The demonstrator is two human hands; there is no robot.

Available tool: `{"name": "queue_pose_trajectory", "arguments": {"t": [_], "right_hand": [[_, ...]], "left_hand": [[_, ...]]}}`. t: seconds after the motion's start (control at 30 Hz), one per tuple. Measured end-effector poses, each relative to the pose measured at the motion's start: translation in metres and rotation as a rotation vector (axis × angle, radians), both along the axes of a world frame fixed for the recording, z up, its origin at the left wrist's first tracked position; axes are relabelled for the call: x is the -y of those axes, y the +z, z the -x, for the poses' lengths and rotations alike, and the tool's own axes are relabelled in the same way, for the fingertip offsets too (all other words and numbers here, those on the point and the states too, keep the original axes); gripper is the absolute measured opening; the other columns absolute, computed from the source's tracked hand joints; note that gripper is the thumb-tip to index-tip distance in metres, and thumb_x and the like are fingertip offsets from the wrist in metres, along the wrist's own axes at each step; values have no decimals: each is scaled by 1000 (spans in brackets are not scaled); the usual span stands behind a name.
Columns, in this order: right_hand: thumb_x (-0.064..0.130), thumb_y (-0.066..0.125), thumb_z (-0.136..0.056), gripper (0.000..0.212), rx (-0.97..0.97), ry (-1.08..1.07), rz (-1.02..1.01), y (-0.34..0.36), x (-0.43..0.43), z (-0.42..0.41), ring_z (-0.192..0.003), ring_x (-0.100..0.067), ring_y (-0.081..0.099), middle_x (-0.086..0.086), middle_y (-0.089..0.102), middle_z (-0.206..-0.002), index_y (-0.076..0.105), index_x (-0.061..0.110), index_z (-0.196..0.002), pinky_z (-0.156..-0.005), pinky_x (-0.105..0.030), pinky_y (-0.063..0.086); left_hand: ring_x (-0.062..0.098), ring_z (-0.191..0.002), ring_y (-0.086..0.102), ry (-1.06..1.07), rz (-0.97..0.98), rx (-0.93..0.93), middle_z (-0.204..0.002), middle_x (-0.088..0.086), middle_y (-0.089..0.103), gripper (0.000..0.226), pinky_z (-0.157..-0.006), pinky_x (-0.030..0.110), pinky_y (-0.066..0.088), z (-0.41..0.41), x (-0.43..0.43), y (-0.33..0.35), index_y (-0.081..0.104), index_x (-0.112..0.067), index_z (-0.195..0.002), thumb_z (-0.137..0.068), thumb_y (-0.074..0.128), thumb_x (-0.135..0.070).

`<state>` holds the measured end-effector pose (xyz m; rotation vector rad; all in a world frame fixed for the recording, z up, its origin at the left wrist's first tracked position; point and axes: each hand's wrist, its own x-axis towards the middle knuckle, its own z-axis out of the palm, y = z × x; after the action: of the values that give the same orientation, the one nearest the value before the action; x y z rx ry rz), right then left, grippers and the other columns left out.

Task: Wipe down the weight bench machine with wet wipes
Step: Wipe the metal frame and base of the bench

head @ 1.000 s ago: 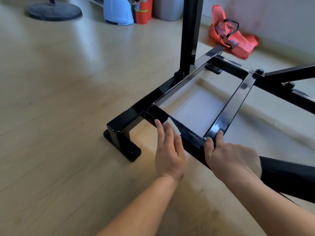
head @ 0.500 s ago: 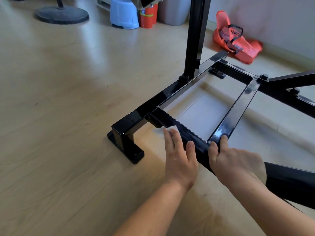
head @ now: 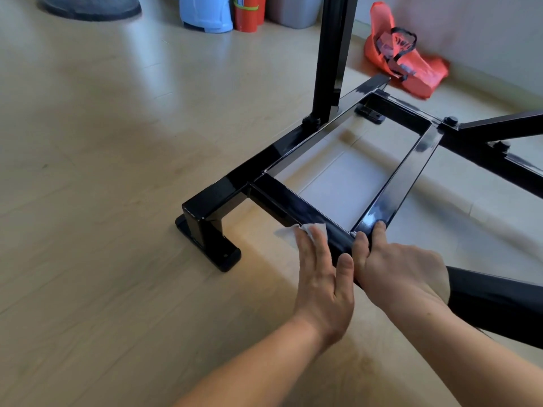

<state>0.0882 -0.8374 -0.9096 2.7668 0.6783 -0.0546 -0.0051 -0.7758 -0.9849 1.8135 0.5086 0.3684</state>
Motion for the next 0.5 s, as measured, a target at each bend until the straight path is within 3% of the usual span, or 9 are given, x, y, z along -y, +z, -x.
{"name": "queue_pose_trajectory", "arguments": {"t": [0.2,0.3,0.33,0.37,0.4,0.43,0.5], "right_hand": [[49,-6,-101,72,-22,-24,14,4,0,2,-82,-25,54,5,63,-82,13,22,-164,-68,-37,32],[50,-4,-101,71,-25,-36,10,6,-2,2,-87,-25,60,5,66,-85,13,23,-165,-69,-37,34],[50,-2,-102,70,-31,-38,13,6,-2,2,-87,-25,60,5,66,-86,11,23,-165,-68,-36,33],[49,1,-103,67,-41,-35,17,7,-2,0,-84,-26,58,5,63,-85,10,24,-165,-66,-35,33],[47,2,-103,66,-60,-41,14,8,-1,-2,-81,-27,56,5,62,-83,13,25,-164,-63,-35,33],[46,1,-103,65,-92,-54,-12,10,-1,-5,-82,-28,57,2,64,-86,20,26,-162,-62,-34,33],[47,-4,-103,68,-180,-92,-85,16,-2,-8,-102,-30,63,-3,71,-114,41,28,-151,-74,-37,40]], "left_hand": [[6,-149,-34,276,127,-65,-161,-4,-42,82,-129,40,-6,-36,-76,4,-27,-22,-158,-103,16,-66],[13,-152,-30,291,151,-67,-166,9,-32,84,-123,27,-15,-43,-50,12,-13,-11,-162,-103,9,-67],[17,-153,-28,262,105,-40,-168,12,-26,80,-120,24,-16,-38,-24,14,-6,-16,-164,-103,6,-65],[16,-153,-29,202,80,28,-169,8,-24,70,-119,24,-17,-30,6,15,-6,-33,-164,-103,7,-65],[10,-151,-33,118,155,113,-169,-3,-27,60,-120,27,-18,-18,34,21,-8,-51,-159,-103,9,-67],[1,-148,-34,47,298,166,-167,-14,-28,61,-123,30,-17,-6,52,26,-10,-57,-156,-101,13,-72],[-10,-147,-27,36,474,168,-165,-24,-26,89,-128,36,-8,4,60,18,-16,-44,-158,-89,20,-87]]}}
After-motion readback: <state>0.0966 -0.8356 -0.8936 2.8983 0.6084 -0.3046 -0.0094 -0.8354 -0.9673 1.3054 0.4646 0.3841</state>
